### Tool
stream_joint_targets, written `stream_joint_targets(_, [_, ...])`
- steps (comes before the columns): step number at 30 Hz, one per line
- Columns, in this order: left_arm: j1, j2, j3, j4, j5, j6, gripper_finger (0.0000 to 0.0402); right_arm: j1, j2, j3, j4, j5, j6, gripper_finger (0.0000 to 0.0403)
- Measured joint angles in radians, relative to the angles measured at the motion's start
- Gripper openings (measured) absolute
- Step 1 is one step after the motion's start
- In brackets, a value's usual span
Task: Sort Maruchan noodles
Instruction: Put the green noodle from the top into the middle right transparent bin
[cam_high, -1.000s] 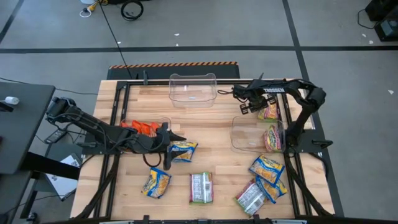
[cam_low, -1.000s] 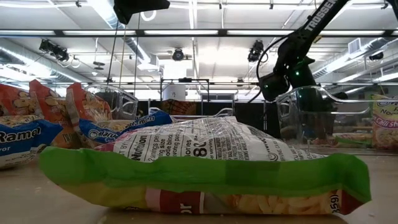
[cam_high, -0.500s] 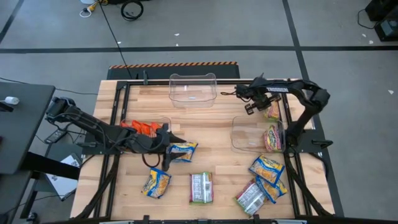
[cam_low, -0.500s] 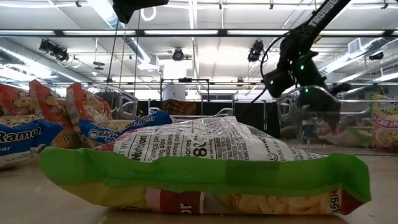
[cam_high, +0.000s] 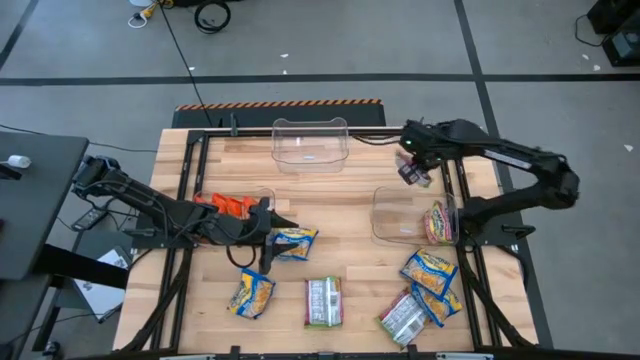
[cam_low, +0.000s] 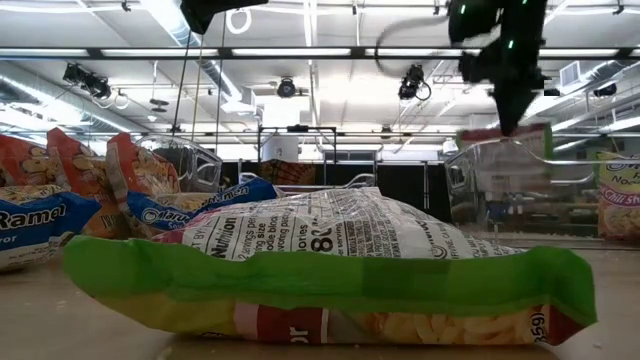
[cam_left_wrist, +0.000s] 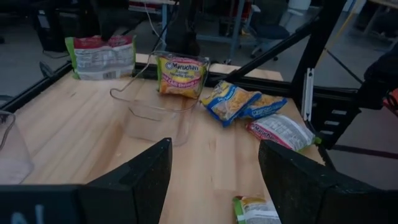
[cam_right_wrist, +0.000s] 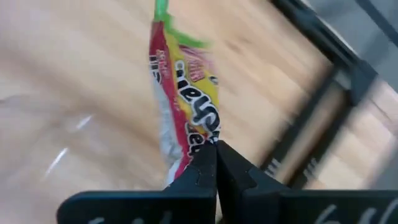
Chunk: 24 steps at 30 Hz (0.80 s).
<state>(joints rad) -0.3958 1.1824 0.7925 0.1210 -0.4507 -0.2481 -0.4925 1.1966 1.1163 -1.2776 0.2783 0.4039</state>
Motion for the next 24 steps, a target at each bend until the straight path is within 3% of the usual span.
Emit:
stream_joint_targets(5, [0.0, 0.0, 0.0, -0.001, 0.0, 0.046, 0.0243, 0.14, -0.079, 0.044, 0.006, -0.231, -0.284, 0.0002])
stream_joint_targets(9, [0.0, -0.003, 0.0, -0.004, 0.0, 0.05, 0.0243, 0.276, -0.11, 0.063, -0.006, -0.327, -0.575, 0.0002])
stream_joint_targets(13, [-0.002, -0.006, 0.0, -0.004, 0.003, 0.05, 0.0242, 0.387, -0.117, 0.063, -0.065, -0.307, -0.841, 0.0003])
stream_joint_targets(18, [-0.013, -0.006, 0.0, -0.005, 0.019, 0.051, 0.0242, 0.481, -0.073, 0.062, -0.105, -0.184, -1.063, 0.0002])
stream_joint_targets(24, [-0.014, -0.006, 0.0, -0.005, 0.037, 0.051, 0.0242, 0.564, 0.011, 0.004, -0.102, -0.175, -1.253, 0.0001])
